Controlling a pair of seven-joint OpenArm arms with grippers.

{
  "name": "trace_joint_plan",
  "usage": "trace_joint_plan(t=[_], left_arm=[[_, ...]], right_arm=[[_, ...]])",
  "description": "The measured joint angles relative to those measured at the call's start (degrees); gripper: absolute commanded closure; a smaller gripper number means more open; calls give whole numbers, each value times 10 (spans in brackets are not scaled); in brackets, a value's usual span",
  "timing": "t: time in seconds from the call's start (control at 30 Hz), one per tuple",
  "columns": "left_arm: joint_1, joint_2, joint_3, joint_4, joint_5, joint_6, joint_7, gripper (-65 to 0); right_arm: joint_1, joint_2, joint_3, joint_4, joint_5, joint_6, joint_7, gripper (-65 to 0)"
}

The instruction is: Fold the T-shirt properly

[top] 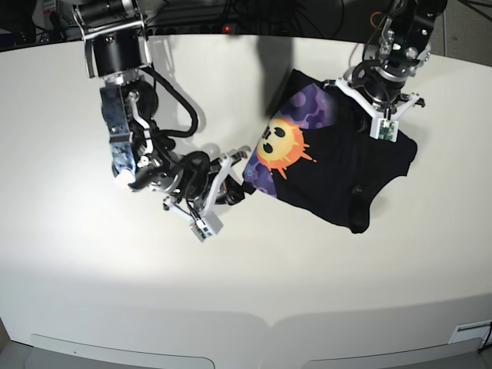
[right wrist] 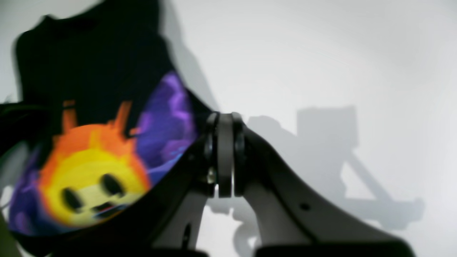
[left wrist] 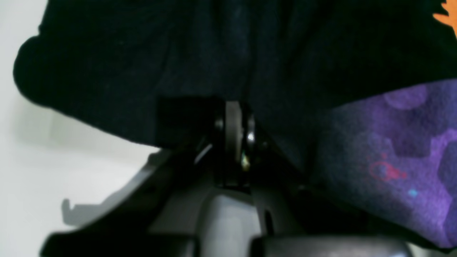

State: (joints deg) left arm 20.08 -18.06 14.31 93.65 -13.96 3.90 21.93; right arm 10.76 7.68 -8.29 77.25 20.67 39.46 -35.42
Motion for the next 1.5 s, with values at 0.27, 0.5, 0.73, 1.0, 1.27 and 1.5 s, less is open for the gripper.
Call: trace_joint_plan(t=[0.27,0.5,0.73,1.0,1.27,1.5], left_arm=[[-11,11,0,-12,71,0,-11,0],[-69,11,-3,-66,79,2,-42,0],[-164,11,-5,-196,80,-45,-111,0],[-217,11,-8,-239,19,-127,-110,0],[-210,9,-4,-185,6,-167,-69,0],[-210,-19,-4,-82,-43,-176,-41,0]], right_arm=[[32,-45,-1,-72,-19,0,-15,0],[25,-39,-1,-73,33,0,-111,0],[-5,-39,-1,-70,101,0,-158,0],[-44,-39,0,-29,108,0,-167,0],[-76,-39,31,44,95,0,-192,0],[-78,-21,138,129,90,0,-188,0]])
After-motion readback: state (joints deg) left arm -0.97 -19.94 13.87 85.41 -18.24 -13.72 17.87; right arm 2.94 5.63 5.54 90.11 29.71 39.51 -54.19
